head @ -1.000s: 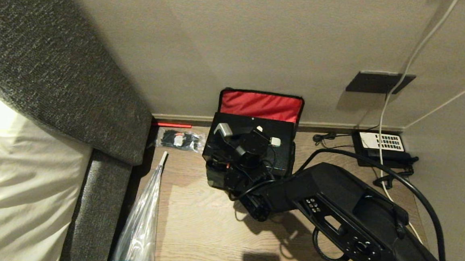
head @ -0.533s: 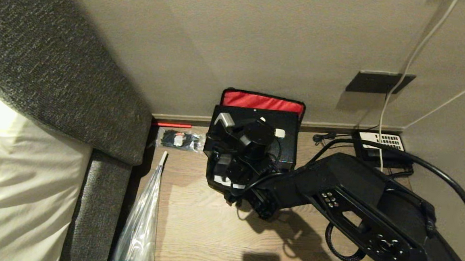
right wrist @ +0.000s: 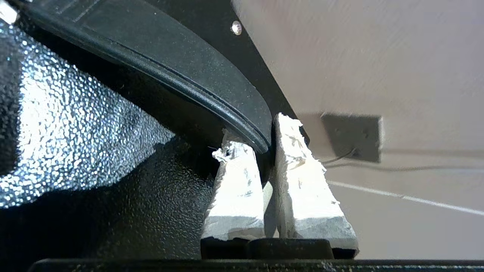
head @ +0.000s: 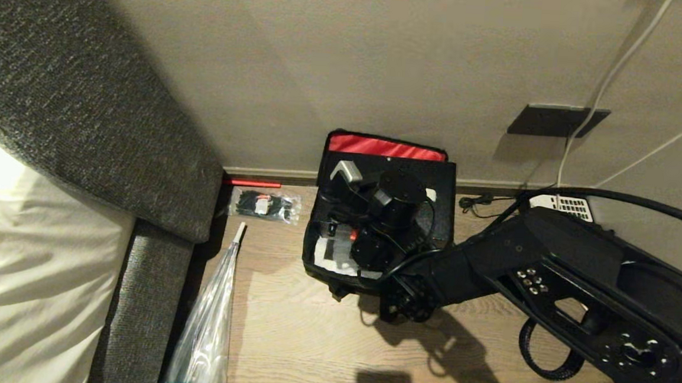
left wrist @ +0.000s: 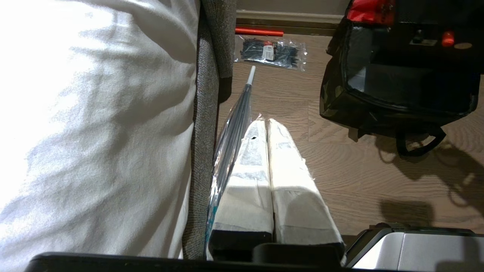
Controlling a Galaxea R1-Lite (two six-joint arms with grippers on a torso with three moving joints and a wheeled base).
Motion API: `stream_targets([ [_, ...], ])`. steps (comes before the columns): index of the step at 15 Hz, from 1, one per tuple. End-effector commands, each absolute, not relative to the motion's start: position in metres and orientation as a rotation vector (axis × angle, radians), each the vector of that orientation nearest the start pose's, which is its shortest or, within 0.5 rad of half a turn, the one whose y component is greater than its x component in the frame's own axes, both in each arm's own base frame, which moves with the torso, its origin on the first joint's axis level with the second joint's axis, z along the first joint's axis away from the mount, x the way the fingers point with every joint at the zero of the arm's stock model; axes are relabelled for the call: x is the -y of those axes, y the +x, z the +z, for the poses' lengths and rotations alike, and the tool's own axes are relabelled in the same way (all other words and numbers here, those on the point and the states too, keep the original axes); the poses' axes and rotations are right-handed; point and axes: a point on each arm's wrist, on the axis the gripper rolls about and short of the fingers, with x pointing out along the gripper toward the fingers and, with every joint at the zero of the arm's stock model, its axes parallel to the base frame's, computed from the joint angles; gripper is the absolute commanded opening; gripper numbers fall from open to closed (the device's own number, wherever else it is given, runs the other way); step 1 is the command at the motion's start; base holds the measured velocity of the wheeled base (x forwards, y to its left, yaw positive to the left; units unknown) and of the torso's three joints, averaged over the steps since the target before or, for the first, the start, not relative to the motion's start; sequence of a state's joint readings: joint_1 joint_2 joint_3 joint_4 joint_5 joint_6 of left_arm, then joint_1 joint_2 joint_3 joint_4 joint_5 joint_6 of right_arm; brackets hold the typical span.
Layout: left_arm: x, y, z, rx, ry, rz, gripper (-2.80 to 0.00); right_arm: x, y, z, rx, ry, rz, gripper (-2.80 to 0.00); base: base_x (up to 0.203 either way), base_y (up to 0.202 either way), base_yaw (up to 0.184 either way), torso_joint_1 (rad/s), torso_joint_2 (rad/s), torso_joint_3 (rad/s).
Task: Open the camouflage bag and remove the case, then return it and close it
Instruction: Lift the black box, then release the handle
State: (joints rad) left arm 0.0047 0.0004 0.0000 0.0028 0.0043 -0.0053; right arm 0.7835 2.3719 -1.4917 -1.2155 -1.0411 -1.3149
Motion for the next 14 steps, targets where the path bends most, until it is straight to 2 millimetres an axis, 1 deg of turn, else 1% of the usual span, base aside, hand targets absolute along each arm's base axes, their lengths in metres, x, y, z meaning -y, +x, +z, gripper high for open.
stream_targets([
  [1,0.000,-0.023,0.075,-0.003,-0.006,0.010,-2.80,-0.300,0.339,0.167,-0.004,-1.021,-0.359,-2.80,0.000,0.000,0.000,0.000,0.00,0.000],
  [4,0.000,-0.023,0.074,-0.006,-0.006,0.009,-2.80,-0.279,0.338,0.166,-0.033,-1.003,-0.376,-2.80,0.000,0.000,0.000,0.000,0.00,0.000],
  [6,0.000,-0.023,0.075,-0.003,-0.006,0.010,-2.80,-0.257,0.340,0.169,-0.060,-0.988,-0.404,-2.80,0.000,0.000,0.000,0.000,0.00,0.000],
  [9,0.000,-0.023,0.074,-0.006,-0.006,0.011,-2.80,-0.215,0.344,0.174,-0.114,-0.985,-0.471,-2.80,0.000,0.000,0.000,0.000,0.00,0.000],
  [14,0.000,-0.023,0.075,-0.003,-0.006,0.010,-2.80,-0.144,0.355,0.172,-0.228,-0.967,-0.597,-2.80,0.000,0.000,0.000,0.000,0.00,0.000],
])
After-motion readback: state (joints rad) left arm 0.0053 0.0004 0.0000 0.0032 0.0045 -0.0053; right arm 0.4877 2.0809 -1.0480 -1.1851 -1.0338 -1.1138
